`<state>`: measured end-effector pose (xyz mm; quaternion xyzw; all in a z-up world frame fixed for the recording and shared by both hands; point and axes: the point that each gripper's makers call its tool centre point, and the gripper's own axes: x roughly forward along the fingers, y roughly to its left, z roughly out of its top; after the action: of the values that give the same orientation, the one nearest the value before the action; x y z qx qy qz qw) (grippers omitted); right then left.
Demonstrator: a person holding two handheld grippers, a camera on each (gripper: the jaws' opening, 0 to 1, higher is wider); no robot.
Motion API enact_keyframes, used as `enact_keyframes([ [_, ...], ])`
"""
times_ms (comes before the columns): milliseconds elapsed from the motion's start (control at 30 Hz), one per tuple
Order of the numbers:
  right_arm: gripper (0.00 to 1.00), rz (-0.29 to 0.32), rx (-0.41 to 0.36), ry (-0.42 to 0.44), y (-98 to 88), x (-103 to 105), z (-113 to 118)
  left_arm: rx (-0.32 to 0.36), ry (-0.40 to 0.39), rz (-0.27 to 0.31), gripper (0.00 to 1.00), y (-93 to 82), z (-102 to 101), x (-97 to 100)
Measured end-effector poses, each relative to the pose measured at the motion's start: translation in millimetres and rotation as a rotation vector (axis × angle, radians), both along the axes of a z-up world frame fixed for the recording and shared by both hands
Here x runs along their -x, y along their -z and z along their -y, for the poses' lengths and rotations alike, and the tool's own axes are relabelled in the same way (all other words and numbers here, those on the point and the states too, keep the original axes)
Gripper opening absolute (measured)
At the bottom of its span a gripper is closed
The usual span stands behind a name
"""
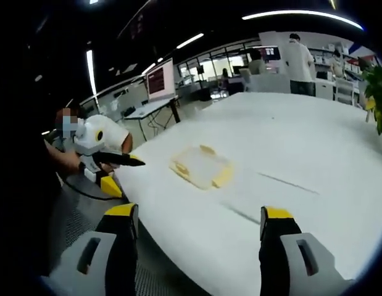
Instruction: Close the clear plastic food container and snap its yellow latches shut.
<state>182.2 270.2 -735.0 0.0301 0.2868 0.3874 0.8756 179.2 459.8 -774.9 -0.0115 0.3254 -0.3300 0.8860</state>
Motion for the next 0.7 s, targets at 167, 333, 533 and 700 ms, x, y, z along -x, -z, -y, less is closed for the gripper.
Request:
enact_keyframes([
  [167,0.78,0.01,-0.007,0.006,-10.6,-7,-3,-0.017,0.042,0.036,0.89,-10.4,0,-5.3],
  [333,0.74,0.005,-0.026,0.008,-16.1,-11,-7,0.043,0.027,0.038,0.91,-23.0,0,-13.4],
  [533,0.74,0.045,0.022,-0.041,-15.4,-13,-17,0.067,0.015,0.012,0.87,-24.0,-5,-21.3],
  [700,0.72,0.03,-0.001,-0.051,-14.1,-13,-28,0.063,-0.006,-0.003,0.88,-20.7,-12,-23.9],
])
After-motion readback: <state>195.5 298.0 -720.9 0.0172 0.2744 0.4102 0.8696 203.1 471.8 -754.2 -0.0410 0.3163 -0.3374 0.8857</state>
